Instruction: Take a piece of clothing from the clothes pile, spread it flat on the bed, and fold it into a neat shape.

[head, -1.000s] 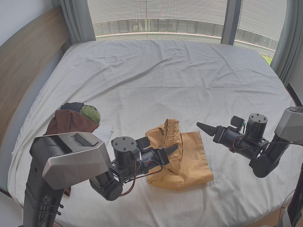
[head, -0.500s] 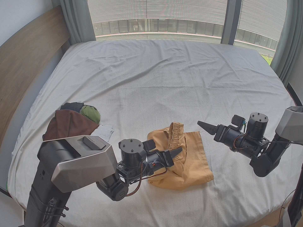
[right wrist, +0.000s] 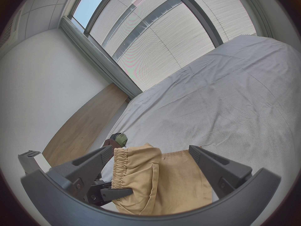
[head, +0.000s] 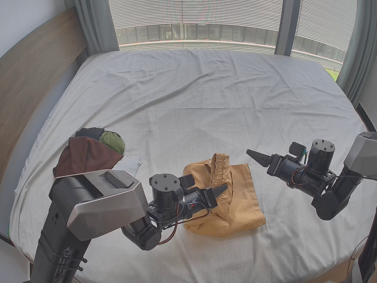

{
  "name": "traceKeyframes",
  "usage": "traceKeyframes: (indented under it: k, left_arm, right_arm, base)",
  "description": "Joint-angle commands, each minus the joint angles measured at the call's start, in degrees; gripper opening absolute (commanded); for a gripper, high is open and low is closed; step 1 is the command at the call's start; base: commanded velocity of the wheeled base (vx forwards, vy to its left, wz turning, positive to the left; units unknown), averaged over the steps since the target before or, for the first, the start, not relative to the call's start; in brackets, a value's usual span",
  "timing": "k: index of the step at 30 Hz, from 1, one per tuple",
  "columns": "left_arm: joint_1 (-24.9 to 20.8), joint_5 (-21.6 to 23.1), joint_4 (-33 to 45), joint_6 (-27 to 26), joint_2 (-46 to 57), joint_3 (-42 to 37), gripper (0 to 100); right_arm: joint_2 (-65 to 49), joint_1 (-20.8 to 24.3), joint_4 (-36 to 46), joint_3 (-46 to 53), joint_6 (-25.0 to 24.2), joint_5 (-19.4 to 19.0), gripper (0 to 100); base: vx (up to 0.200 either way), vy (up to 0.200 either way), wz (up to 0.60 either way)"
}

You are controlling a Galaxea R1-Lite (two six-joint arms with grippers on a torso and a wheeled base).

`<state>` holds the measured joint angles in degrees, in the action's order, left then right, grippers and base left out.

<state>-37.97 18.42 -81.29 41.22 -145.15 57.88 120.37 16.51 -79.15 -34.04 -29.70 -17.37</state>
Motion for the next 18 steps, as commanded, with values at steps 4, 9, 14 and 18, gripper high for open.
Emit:
traceKeyframes:
  k: [4, 9, 14, 18]
  left_arm:
    - [-0.35, 0.04, 0.34, 0.0, -0.04, 1.01, 0]
    - [-0.87, 0.04, 0.69, 0.09, -0.13, 1.53, 0]
    - [-0.96, 0.04, 1.48, 0.09, -0.13, 1.71, 0]
    - [-1.31, 0.04, 1.48, 0.09, -0.13, 1.53, 0]
  right_arm:
    - [-0.05, 0.02, -0.04, 0.02, -0.01, -0.03, 100]
    - [-0.05, 0.02, -0.04, 0.02, -0.01, -0.03, 100]
    - [-0.05, 0.02, -0.04, 0.02, -0.01, 0.06, 100]
    - [0.04, 0.02, -0.04, 0.02, -0.01, -0.03, 100]
  base:
    - [0.0, 0.0, 0.0]
    - [0.0, 0.0, 0.0]
    - [0.0, 0.0, 0.0]
    - [0.0, 0.0, 0.0]
